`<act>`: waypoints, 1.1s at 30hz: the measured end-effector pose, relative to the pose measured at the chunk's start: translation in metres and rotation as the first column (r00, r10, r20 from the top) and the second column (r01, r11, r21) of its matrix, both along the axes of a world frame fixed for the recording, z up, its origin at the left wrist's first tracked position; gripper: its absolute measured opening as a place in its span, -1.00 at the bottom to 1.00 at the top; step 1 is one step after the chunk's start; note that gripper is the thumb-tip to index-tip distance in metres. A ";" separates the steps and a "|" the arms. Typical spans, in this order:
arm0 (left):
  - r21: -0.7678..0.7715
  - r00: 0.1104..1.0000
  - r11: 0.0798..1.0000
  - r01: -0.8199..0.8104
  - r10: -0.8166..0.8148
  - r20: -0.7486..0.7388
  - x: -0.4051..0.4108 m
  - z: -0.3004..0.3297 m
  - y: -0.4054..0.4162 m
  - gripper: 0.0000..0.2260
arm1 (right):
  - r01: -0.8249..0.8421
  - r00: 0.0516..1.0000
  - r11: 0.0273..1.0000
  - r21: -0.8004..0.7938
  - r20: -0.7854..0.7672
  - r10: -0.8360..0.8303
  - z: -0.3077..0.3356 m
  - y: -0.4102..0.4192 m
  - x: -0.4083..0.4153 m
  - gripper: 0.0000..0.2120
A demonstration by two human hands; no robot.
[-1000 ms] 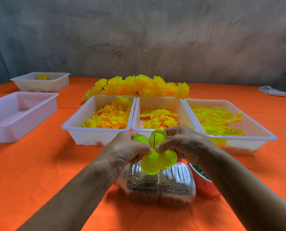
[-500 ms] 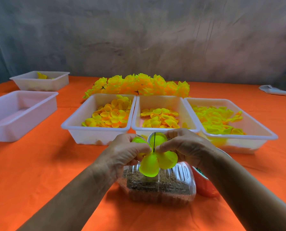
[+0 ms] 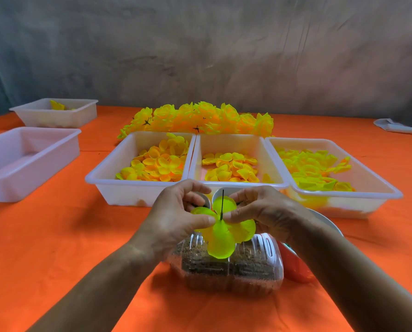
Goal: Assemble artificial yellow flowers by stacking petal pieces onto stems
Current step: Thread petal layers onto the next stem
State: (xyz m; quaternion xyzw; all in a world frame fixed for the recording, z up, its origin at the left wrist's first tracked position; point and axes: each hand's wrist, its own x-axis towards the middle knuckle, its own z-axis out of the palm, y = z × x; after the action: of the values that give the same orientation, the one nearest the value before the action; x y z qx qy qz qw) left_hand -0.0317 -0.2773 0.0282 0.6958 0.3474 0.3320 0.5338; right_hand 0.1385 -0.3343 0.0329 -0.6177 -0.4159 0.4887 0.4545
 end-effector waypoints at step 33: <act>0.296 0.996 0.952 0.075 -0.057 -0.069 0.007 -0.013 0.007 -0.87 | -0.111 0.994 0.988 -0.111 -0.037 0.107 -0.003 -0.003 0.031 -0.49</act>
State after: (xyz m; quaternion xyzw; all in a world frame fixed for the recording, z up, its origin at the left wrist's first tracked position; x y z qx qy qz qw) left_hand -0.0250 -0.2701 0.0156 0.7891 0.2859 0.3417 0.4228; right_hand 0.1699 -0.3376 0.0296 -0.6112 -0.4138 0.5450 0.3977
